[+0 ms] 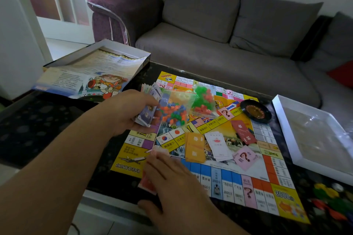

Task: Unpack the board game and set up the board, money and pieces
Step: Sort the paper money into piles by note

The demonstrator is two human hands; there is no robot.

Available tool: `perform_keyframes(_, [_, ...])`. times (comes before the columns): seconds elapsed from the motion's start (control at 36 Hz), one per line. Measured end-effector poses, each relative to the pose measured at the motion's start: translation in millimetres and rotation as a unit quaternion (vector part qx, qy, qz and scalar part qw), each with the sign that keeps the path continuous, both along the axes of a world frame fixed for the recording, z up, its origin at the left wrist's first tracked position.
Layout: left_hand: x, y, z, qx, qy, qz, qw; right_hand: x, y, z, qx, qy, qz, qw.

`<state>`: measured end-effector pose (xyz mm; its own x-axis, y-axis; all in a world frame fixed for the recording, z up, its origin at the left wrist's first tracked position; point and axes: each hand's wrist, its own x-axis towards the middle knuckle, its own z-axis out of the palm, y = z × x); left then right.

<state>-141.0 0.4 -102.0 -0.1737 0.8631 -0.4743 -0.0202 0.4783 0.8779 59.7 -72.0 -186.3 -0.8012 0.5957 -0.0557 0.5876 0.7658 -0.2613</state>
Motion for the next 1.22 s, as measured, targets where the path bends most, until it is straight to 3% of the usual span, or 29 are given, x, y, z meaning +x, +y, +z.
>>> perform_keyframes(0.14, [5,-2,1,0.005,0.003,-0.013,1.0,12,-11,-19,0.038,-0.074,0.012,0.996])
perform_keyframes(0.47, [13,-1,-4,0.009,0.004,-0.03,1.0,18,-20,-21,0.057,0.052,-0.007,0.997])
perform_keyframes(0.58, [13,2,-5,0.012,0.012,-0.03,0.999,11,-4,-10,-0.009,0.07,-0.035,0.997])
perform_keyframes(0.81, [10,5,-2,0.015,0.011,-0.026,1.0,9,-1,-13,-0.018,-0.009,0.001,1.0])
perform_keyframes(1.0, [12,3,0,0.017,0.009,-0.031,0.999,15,-18,-43,0.094,-0.08,0.003,0.992])
perform_keyframes(1.11, [14,0,0,0.016,0.007,-0.037,0.999,19,-27,-41,0.156,-0.017,0.041,0.987])
perform_keyframes(1.22, [17,-1,0,0.012,0.01,-0.039,0.999,28,-23,-26,0.136,0.059,0.031,0.988])
